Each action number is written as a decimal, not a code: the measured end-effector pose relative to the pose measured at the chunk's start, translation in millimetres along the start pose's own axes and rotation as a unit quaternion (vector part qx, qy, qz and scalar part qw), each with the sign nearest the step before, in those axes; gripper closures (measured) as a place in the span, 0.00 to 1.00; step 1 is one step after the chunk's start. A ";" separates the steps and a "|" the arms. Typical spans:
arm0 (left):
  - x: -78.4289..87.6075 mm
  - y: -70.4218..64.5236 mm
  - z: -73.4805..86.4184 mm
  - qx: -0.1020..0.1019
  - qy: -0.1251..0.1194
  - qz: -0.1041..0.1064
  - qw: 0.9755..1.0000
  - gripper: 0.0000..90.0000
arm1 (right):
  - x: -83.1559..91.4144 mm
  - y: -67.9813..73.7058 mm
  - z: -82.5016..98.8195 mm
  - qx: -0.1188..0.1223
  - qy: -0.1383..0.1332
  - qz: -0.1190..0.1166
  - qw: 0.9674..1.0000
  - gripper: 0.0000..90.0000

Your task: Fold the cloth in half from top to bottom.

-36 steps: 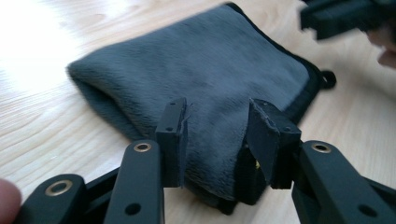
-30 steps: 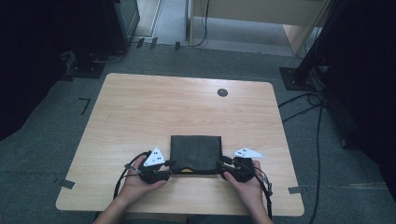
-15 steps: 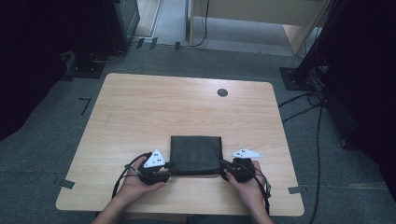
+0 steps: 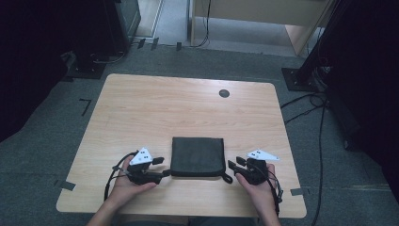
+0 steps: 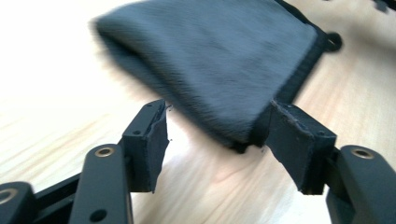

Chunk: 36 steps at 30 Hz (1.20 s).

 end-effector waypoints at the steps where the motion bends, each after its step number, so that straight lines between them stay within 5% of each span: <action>1: 5.9 4.2 0.6 0.009 -0.006 -0.009 1.000 0.41 | 0.2 4.1 -2.7 0.002 -0.006 -0.004 1.000 0.56; 3: 9.4 6.8 1.3 0.014 -0.007 -0.015 1.000 0.40 | -1.1 18.0 -9.4 0.018 -0.018 -0.013 1.000 0.50; 6: 25.1 21.0 6.4 0.033 -0.014 -0.066 0.997 0.32 | -9.9 43.5 -17.7 0.046 -0.021 -0.027 0.998 0.42; 11: 40.5 35.4 16.6 0.054 -0.014 -0.108 0.993 0.24 | -29.3 63.9 -21.6 0.068 -0.013 -0.011 0.998 0.34; 15: 62.6 57.1 38.5 0.073 0.011 -0.167 0.983 0.20 | -60.1 78.8 -19.2 0.083 0.013 0.015 0.996 0.28; 18: 76.5 67.8 43.1 0.085 0.003 -0.186 0.979 0.19 | -78.7 80.9 -13.0 0.099 0.034 0.033 0.994 0.25; 20: 83.5 76.8 46.8 0.088 0.010 -0.211 0.973 0.19 | -83.6 82.1 -13.1 0.103 0.024 0.039 0.994 0.24; 23: 85.8 82.2 49.9 0.108 0.011 -0.207 0.972 0.19 | -89.0 83.1 -15.2 0.109 0.016 0.043 0.993 0.23; 30: 75.3 78.9 50.2 0.069 0.045 -0.237 0.968 0.17 | -107.5 83.7 -29.7 0.114 0.010 0.032 0.993 0.23; 36: 73.5 79.4 49.0 0.074 0.044 -0.242 0.966 0.16 | -132.6 87.4 -52.2 0.114 0.019 0.037 0.993 0.23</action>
Point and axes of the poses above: each handheld gripper's, and its own axes: x roughly backward along the jaws, z roughly out of its underside, y roughly to its left, the point moved 6 cm from there along -x, roughly forward along the jaws, and after that the axes turned 8 degrees about z, right-handed, at the moved point
